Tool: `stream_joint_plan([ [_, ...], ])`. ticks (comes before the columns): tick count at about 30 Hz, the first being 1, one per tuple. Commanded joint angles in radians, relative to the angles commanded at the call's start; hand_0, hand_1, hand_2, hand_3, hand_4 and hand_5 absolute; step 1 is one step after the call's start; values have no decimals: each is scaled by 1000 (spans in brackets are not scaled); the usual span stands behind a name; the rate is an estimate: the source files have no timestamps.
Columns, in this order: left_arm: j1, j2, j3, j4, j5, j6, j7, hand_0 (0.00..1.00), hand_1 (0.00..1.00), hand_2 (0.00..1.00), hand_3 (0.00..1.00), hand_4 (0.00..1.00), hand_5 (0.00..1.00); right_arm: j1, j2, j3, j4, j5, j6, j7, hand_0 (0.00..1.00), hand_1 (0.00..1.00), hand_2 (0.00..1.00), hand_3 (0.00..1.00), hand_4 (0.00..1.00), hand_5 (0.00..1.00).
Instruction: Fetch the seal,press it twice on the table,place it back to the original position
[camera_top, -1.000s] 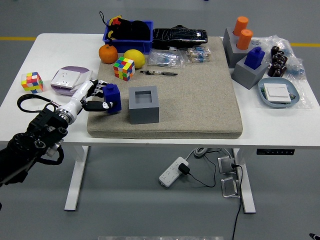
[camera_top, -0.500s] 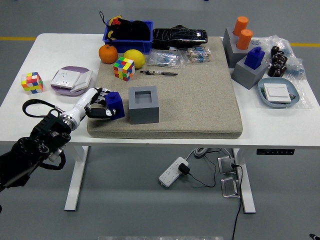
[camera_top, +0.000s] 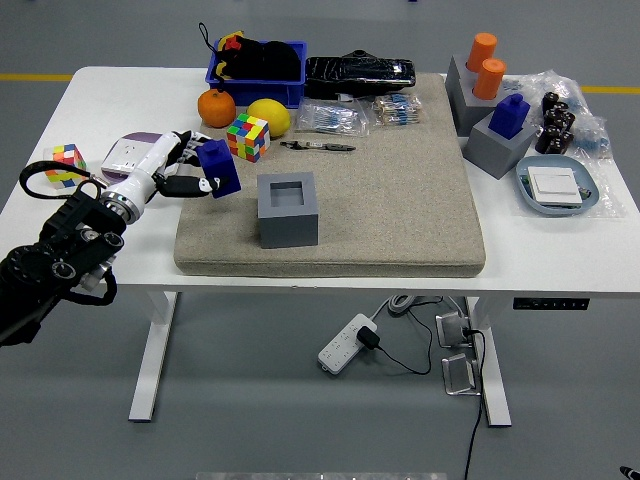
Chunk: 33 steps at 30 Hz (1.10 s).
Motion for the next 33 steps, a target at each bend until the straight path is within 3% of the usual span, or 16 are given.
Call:
stream_joint_plan([
  [6,-28,20,-62,-113,47,0,-1,636,503,464,578,708,2,1,0,-1,0,1,-1,1,814,713,682,689,726,506],
  [10,-27,4,-50,-172,51,-3,0,636,503,464,578,708,2,4,1,-1,1,1,-2,1,814,712,683,688,726,506],
  [14,-27,-15,-4,-196,51,-7,7,637,506,466,578,707,2,4,1,0,0,2,-2,1,811,712,682,687,725,506],
  [21,-28,-59,90,-173,38,-9,14,637,506,467,578,708,2,5,0,-3,-1,3,-1,0,813,712,682,688,726,506],
  [33,-35,-85,144,-111,17,2,7,637,506,467,579,710,2,7,-2,-11,-1,7,-1,0,814,712,681,688,725,505],
])
